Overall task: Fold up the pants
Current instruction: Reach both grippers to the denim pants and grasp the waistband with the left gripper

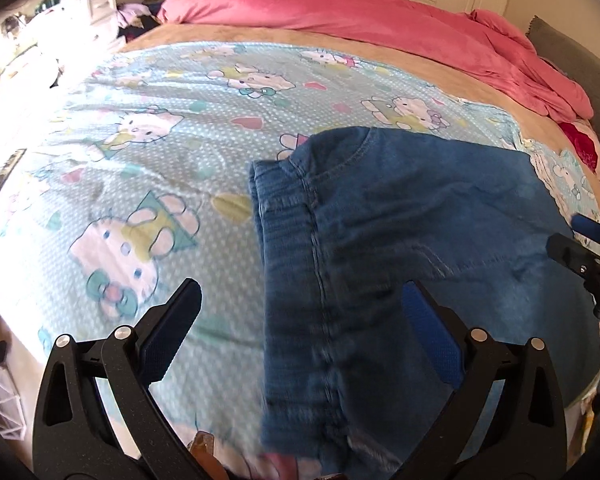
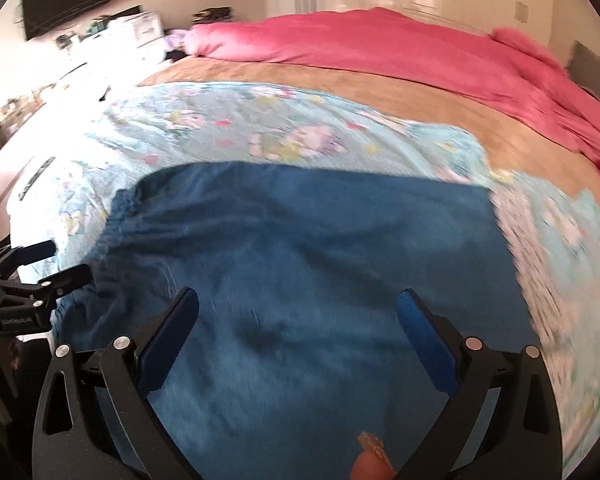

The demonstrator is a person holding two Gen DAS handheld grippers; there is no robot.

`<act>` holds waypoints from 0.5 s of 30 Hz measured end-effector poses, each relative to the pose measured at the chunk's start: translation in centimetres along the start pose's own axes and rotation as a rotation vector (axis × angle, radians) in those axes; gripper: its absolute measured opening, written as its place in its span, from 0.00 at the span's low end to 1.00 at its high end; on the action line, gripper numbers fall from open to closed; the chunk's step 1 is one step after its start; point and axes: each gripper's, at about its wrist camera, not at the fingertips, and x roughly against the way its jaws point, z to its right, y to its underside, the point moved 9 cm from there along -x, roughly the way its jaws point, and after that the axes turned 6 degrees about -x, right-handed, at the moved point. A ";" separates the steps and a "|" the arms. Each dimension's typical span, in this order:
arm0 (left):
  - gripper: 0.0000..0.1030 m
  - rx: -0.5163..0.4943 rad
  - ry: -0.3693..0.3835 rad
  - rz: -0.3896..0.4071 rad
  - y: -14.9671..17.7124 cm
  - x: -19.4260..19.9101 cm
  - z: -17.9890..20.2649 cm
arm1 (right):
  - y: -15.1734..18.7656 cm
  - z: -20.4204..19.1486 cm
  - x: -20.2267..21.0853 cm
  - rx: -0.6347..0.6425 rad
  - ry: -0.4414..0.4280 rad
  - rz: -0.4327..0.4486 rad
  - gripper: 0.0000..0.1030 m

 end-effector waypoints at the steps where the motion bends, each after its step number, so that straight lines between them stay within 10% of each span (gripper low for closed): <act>1: 0.91 0.001 0.001 -0.008 -0.5 -0.5 -0.4 | -0.3 0.0 -0.4 0.004 0.003 -0.008 0.96; 15: 0.91 -0.029 0.001 -0.064 -5.4 -6.3 -3.3 | -7.7 -1.3 -8.9 0.256 0.040 -0.063 0.96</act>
